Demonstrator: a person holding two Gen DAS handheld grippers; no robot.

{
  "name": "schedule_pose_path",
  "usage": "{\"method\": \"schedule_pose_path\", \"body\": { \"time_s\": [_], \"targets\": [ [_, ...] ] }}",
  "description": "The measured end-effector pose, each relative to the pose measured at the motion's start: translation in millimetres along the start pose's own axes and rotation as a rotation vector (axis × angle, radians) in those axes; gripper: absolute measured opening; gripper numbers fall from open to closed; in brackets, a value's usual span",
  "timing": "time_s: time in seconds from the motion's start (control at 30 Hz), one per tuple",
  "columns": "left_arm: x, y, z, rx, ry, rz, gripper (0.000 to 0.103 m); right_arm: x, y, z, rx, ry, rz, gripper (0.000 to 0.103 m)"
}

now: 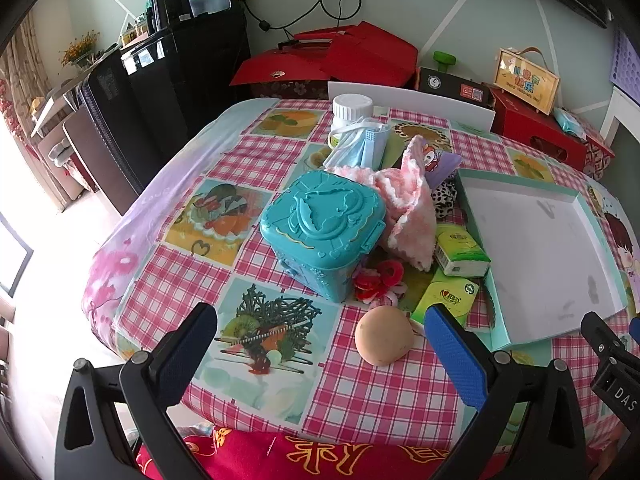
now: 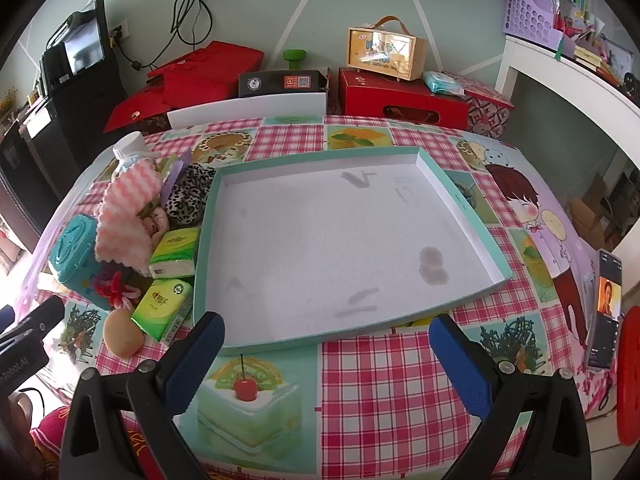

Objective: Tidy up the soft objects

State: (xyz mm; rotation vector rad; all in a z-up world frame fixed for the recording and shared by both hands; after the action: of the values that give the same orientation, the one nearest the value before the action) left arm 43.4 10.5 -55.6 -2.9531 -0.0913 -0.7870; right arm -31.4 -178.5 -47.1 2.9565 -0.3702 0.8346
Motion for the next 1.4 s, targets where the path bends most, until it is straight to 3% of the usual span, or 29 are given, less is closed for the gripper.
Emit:
{"method": "schedule_pose_path", "body": {
  "time_s": [1.1,1.2,1.4],
  "targets": [
    [-2.9,-0.1,4.4,-0.008,-0.020,-0.014,0.103,-1.6,1.9,0.9,-0.010,-0.003,-0.002,0.103],
    [-2.9,0.8,3.9,-0.032,-0.027,-0.013,0.103,-1.7,2.3,1.1,-0.012,-0.004,-0.003,0.103],
    [0.1,-1.5,1.9,-0.156,-0.036,-0.044,0.103,1.0,-3.1,-2.9,0.049,-0.009,-0.008,0.103]
  ]
}}
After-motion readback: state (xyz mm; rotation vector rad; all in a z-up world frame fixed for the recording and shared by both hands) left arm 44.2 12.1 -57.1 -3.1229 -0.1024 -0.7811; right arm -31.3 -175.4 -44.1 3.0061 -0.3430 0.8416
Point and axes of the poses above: each gripper's, at about its wrist camera, not at the fingertips, and z roughly the way its jaws point, y to its right, x to its top, the point moved 8 cm from there along z, roughly the way its jaws point, and after that the axes turned 7 degrees about -y, right-handed, at the moved point
